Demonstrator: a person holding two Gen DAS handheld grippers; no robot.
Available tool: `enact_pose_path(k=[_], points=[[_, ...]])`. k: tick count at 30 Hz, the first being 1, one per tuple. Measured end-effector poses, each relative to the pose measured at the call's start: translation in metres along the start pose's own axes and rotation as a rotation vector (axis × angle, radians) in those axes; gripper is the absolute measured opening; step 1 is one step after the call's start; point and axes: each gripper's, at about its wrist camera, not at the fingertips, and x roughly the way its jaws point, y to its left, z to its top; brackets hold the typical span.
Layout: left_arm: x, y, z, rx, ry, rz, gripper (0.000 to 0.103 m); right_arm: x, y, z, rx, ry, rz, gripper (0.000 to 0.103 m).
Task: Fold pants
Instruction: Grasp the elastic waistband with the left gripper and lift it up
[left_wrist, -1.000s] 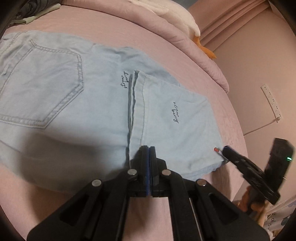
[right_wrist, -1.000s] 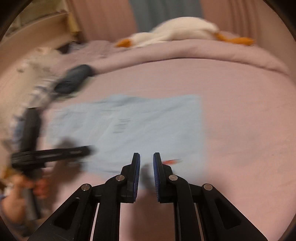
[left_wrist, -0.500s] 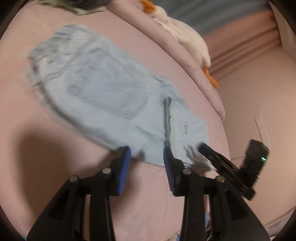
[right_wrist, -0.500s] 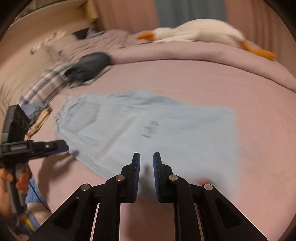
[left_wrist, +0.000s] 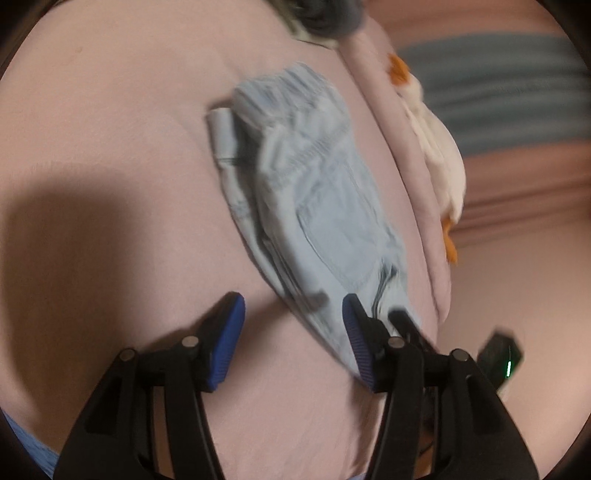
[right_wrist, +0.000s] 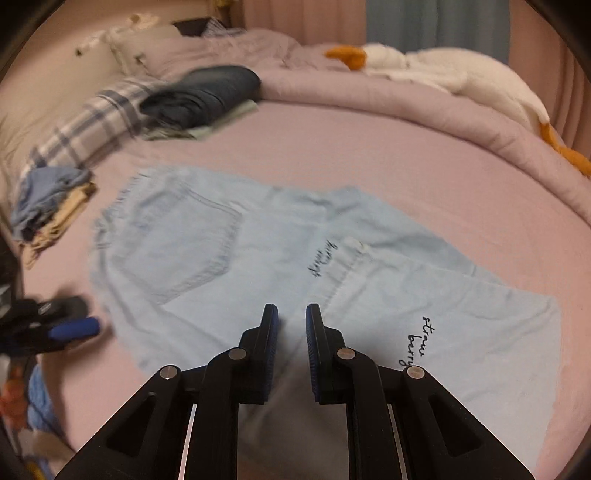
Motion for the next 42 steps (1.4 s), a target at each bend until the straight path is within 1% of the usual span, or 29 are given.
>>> enact_pose_path(k=[2, 4, 6, 7, 11, 13, 15, 16, 17, 19, 21, 23, 25, 28, 29, 31, 32, 34, 35, 37, 38, 42], points=[[-0.003, 0.003, 0.009, -0.051, -0.035, 0.005, 0.055, -0.008, 0.004, -0.003, -0.02, -0.013, 0.0, 0.013], [-0.007, 0.007, 0.015, -0.1, -0.089, 0.006, 0.053, -0.011, 0.004, -0.004, -0.009, -0.017, 0.026, 0.013], [-0.009, 0.011, 0.024, -0.138, -0.127, -0.022, 0.054, -0.013, 0.004, -0.002, 0.009, -0.026, 0.046, 0.013], [-0.008, 0.015, 0.03, -0.153, -0.146, -0.05, 0.053, -0.013, 0.005, -0.002, 0.014, -0.033, 0.052, 0.013], [0.0, 0.017, 0.05, -0.229, -0.164, -0.139, 0.053, -0.015, 0.005, -0.003, 0.023, -0.047, 0.074, 0.013], [0.001, 0.019, 0.059, -0.251, -0.175, -0.161, 0.052, -0.016, 0.004, -0.002, 0.025, -0.058, 0.075, 0.013], [0.003, 0.016, 0.062, -0.252, -0.173, -0.162, 0.043, -0.017, 0.0, 0.0, 0.034, -0.061, 0.074, 0.013], [0.004, 0.015, 0.065, -0.238, -0.168, -0.147, 0.036, -0.017, -0.001, 0.001, 0.037, -0.061, 0.073, 0.013], [0.004, 0.014, 0.064, -0.216, -0.162, -0.124, 0.025, -0.016, -0.003, 0.003, 0.04, -0.059, 0.07, 0.013], [0.004, 0.015, 0.062, -0.184, -0.165, -0.091, 0.019, -0.011, -0.007, 0.008, 0.043, -0.045, 0.049, 0.013], [0.0, 0.012, 0.056, -0.132, -0.194, -0.079, 0.014, -0.002, -0.011, 0.015, 0.04, -0.028, 0.04, 0.013], [-0.008, 0.002, 0.051, -0.027, -0.226, -0.065, 0.014, 0.01, -0.012, 0.024, 0.041, -0.006, 0.036, 0.013], [-0.015, -0.007, 0.046, 0.045, -0.245, -0.068, 0.014, 0.026, -0.011, 0.037, 0.035, 0.014, 0.037, 0.013], [-0.025, -0.014, 0.041, 0.102, -0.248, -0.089, 0.014, 0.055, -0.017, 0.058, 0.07, 0.069, -0.013, 0.013], [-0.026, -0.015, 0.039, 0.12, -0.25, -0.089, 0.014, 0.064, -0.019, 0.063, 0.09, 0.089, -0.014, 0.013], [-0.026, -0.019, 0.038, 0.16, -0.251, -0.069, 0.014, 0.087, -0.022, 0.067, 0.109, 0.164, -0.006, 0.011], [-0.025, -0.021, 0.038, 0.17, -0.251, -0.06, 0.014, 0.093, -0.021, 0.067, 0.107, 0.173, -0.008, 0.01], [-0.023, -0.022, 0.04, 0.17, -0.248, -0.055, 0.014, 0.091, -0.019, 0.069, 0.107, 0.19, -0.012, 0.01], [-0.023, -0.02, 0.04, 0.164, -0.243, -0.059, 0.014, 0.087, -0.018, 0.069, 0.119, 0.213, -0.006, 0.01], [-0.019, -0.023, 0.044, 0.162, -0.241, -0.06, 0.014, 0.074, -0.011, 0.063, 0.114, 0.235, 0.025, 0.01], [-0.018, -0.023, 0.044, 0.163, -0.241, -0.059, 0.014, 0.067, -0.007, 0.058, 0.094, 0.241, 0.031, 0.01], [-0.012, -0.027, 0.048, 0.174, -0.225, -0.042, 0.014, 0.043, 0.025, 0.016, -0.001, 0.272, 0.078, 0.01]])
